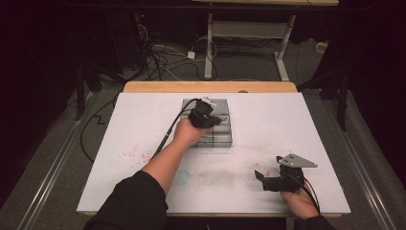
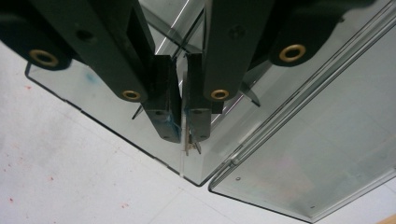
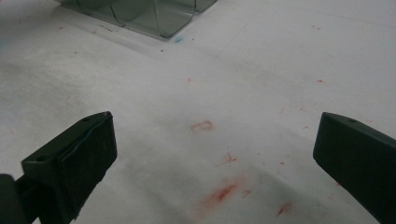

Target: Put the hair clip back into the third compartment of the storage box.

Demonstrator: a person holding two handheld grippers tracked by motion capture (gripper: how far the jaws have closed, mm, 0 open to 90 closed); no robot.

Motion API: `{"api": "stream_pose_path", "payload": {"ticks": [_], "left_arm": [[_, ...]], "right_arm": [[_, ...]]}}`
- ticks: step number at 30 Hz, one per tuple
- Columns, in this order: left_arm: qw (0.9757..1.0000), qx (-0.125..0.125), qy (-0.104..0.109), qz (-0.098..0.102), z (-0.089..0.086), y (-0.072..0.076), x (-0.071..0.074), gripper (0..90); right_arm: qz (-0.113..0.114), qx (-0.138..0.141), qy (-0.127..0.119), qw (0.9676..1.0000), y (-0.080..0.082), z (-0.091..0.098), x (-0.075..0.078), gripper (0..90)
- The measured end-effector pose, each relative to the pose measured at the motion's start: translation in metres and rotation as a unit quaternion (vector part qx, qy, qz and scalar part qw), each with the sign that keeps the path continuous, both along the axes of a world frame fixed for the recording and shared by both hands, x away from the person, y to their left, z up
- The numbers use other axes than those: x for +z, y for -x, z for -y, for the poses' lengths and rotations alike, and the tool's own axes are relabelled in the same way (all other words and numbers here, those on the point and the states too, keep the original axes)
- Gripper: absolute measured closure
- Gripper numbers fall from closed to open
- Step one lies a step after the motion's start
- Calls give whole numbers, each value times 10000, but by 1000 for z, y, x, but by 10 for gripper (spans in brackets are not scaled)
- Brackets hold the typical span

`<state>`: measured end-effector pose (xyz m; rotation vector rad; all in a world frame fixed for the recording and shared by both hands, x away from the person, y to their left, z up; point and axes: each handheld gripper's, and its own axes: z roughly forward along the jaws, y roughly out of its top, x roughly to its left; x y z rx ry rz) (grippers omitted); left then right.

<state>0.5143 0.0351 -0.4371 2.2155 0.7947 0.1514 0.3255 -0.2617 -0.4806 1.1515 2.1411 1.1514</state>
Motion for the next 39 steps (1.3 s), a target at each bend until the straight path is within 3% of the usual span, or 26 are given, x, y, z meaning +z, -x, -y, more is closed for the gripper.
{"api": "stream_pose_path", "payload": {"ticks": [10,13,15,19,22,26,39], "left_arm": [[9999,-24,-106,-42,4,-3,0,820],[10000,-42,-15,-70,3,-3,0,799],[10000,-28,-27,-81,3,-3,0,697],[10000,23,-39,-44,2,-2,1,576],[10000,-22,-28,-12,1,0,4,519],[9999,-84,136,-56,-3,3,5,459],[9997,127,127,136,-22,15,4,138]], "right_arm": [[1,5,-4,10000,0,0,0,5],[-2,-3,-4,10000,0,0,0,5],[4,-2,-4,10000,0,0,0,5],[6,6,-4,10000,0,0,0,5],[0,3,-8,10000,0,0,0,5],[7,3,2,10000,0,0,0,5],[-7,9,43,10000,0,-1,0,5]]}}
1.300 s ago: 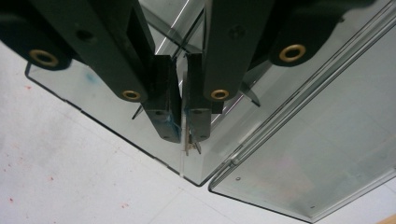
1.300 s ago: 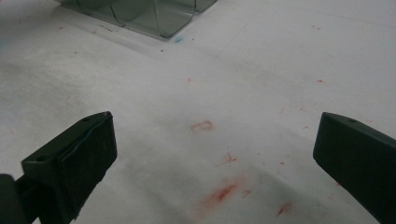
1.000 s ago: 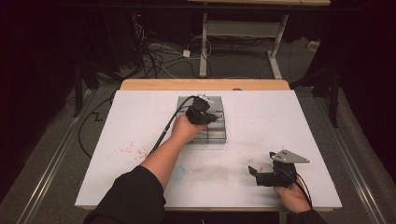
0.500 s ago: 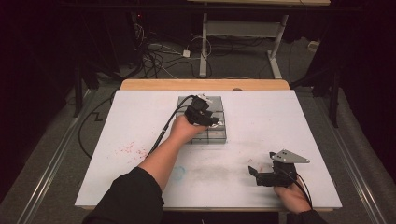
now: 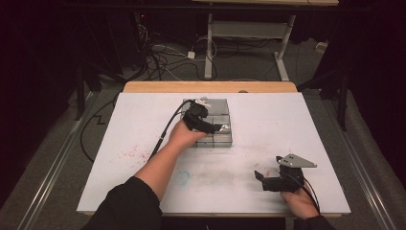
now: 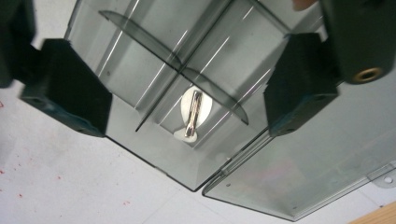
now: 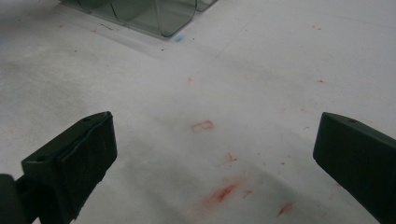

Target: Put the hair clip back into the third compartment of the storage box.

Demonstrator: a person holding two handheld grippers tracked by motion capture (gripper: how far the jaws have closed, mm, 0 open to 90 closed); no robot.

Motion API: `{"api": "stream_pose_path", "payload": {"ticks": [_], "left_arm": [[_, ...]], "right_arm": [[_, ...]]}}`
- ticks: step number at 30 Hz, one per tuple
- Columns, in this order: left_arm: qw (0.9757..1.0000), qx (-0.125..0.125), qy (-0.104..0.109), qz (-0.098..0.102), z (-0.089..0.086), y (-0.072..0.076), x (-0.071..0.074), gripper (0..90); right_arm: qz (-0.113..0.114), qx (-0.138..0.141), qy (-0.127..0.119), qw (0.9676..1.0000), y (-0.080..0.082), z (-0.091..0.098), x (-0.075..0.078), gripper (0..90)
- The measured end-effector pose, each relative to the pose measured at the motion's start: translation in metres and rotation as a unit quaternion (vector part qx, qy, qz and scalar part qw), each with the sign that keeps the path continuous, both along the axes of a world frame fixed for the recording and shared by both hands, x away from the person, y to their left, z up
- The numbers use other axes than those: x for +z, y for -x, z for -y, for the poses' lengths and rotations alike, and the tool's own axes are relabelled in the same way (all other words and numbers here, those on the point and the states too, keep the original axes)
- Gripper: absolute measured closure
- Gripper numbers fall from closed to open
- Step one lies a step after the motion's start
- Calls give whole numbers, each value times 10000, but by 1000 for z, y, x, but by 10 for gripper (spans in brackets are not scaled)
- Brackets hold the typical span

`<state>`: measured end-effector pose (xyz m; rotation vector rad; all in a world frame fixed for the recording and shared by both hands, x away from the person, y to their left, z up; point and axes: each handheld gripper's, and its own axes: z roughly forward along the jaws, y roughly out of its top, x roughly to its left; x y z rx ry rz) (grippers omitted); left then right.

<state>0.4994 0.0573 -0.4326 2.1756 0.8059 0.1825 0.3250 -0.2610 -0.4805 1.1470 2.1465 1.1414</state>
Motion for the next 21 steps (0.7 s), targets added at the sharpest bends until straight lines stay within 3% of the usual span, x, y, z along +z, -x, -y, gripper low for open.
{"api": "stream_pose_path", "payload": {"ticks": [4,21], "left_arm": [[9999,18,28,-107,-7,3,-3,0],[9995,241,199,11,-58,37,-4,0]], "right_arm": [[0,-4,-1,10000,0,0,0,5],[8,-16,56,10000,0,-1,0,5]]}}
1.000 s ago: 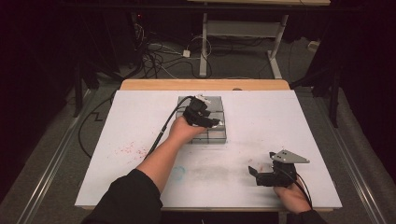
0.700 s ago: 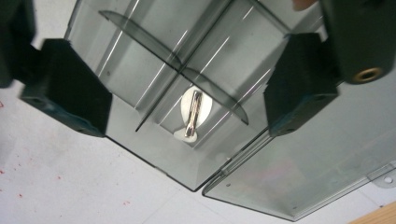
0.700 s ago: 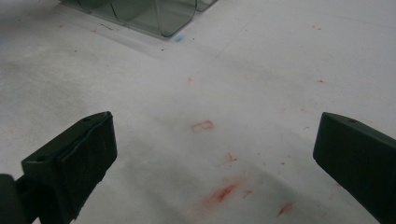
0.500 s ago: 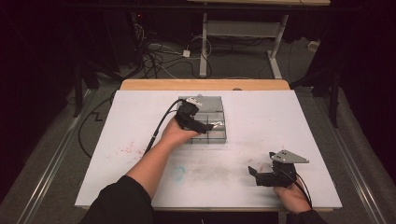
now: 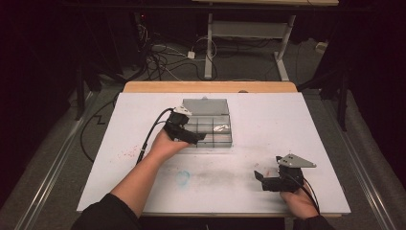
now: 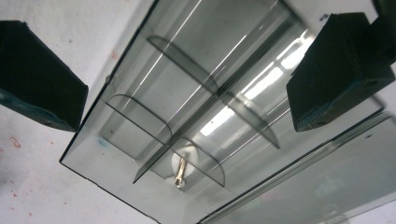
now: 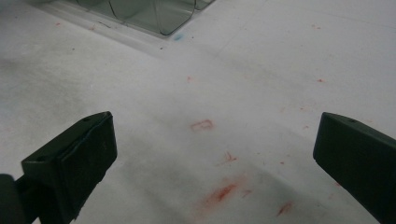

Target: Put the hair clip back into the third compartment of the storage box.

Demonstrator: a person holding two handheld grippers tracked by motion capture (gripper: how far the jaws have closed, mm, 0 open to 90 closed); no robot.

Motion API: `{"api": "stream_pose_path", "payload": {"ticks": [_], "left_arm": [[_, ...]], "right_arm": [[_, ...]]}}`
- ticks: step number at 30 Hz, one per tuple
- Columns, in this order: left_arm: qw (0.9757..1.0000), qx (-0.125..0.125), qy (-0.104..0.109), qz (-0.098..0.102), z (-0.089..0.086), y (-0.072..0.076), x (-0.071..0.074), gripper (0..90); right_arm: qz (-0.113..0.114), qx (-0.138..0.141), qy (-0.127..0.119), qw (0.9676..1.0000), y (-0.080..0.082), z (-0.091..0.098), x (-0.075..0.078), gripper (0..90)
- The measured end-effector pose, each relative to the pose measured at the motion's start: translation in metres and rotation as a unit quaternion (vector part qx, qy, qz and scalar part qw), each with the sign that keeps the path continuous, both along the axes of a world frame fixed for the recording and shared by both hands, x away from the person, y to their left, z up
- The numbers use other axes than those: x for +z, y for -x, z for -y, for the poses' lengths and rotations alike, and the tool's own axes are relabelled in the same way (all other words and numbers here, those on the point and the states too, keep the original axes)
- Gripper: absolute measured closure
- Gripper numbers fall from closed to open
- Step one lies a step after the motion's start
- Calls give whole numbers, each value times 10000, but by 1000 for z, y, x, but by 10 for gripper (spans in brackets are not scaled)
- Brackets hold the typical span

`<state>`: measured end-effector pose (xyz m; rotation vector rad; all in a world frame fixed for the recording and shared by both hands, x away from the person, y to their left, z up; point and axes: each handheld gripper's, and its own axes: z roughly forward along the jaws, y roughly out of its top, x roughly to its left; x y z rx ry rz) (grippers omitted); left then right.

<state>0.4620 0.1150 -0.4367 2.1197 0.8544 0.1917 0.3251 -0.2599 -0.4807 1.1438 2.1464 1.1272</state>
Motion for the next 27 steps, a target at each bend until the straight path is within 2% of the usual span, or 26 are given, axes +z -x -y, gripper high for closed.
{"api": "stream_pose_path", "payload": {"ticks": [4,8,20,24,27], "left_arm": [[9999,101,-24,58,-15,9,0,0],[9999,157,-36,33,-29,18,-3,0],[9988,379,222,207,-73,60,-17,0],[9985,423,222,253,-86,75,-24,0],[9978,491,297,319,-99,87,-28,0]], "right_arm": [[7,-7,15,10000,0,0,0,5],[-1,-10,13,10000,0,0,0,5],[5,-15,12,10000,0,0,0,5],[6,-19,12,10000,0,0,0,5],[13,-23,1,10000,0,0,0,5]]}}
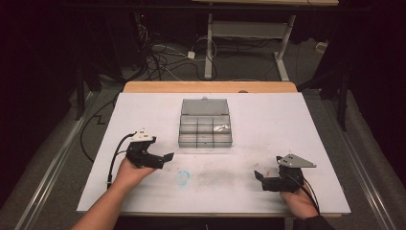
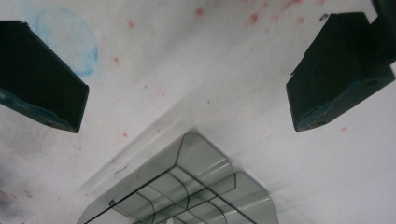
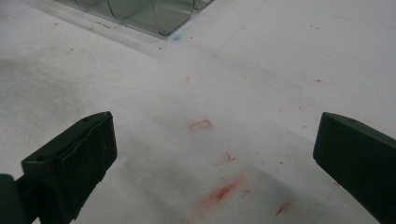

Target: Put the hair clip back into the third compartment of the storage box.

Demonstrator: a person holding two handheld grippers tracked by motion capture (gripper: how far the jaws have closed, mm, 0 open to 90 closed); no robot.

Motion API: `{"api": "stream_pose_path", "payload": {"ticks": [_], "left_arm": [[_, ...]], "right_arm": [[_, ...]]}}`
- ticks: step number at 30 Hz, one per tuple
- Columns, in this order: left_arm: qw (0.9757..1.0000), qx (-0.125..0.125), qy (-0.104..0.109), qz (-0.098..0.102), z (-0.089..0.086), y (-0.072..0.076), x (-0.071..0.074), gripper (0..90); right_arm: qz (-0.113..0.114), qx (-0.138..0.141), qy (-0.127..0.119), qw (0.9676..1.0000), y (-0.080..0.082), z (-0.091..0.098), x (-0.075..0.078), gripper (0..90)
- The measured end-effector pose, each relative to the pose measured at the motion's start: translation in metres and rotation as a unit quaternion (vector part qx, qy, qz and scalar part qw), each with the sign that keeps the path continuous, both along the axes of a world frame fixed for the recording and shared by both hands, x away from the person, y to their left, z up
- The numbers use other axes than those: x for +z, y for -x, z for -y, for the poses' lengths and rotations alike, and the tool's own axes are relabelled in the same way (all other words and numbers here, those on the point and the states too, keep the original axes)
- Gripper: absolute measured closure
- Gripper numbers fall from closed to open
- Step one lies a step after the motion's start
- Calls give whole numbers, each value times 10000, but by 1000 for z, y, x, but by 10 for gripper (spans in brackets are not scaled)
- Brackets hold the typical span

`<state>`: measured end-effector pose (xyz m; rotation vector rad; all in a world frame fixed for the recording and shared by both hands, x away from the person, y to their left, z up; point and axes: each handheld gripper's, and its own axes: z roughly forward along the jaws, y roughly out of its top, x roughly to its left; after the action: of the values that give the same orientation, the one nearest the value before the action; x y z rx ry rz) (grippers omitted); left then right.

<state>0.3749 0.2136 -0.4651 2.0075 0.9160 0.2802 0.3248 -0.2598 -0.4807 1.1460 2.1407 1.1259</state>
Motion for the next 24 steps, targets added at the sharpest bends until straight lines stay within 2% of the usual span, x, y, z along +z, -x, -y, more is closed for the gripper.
{"api": "stream_pose_path", "payload": {"ticks": [11,16,17,18,19,21,24], "left_arm": [[9996,279,43,-5,-38,36,-17,0],[9991,367,-45,205,-45,51,-24,0],[9989,379,-41,265,-45,54,-26,0],[9983,401,-10,415,-46,57,-25,0],[9979,449,48,466,-47,58,-25,0],[9983,442,137,362,-49,56,-26,0],[9984,409,133,358,-49,56,-26,0]], "right_arm": [[19,-12,25,10000,0,0,0,5],[28,-17,21,10000,1,0,0,5],[34,-16,23,10000,1,0,0,5],[41,-15,26,10000,1,0,0,5],[37,-16,27,10000,1,-1,0,6],[47,-3,35,10000,1,-1,0,5],[35,-9,32,10000,1,-1,0,5]]}}
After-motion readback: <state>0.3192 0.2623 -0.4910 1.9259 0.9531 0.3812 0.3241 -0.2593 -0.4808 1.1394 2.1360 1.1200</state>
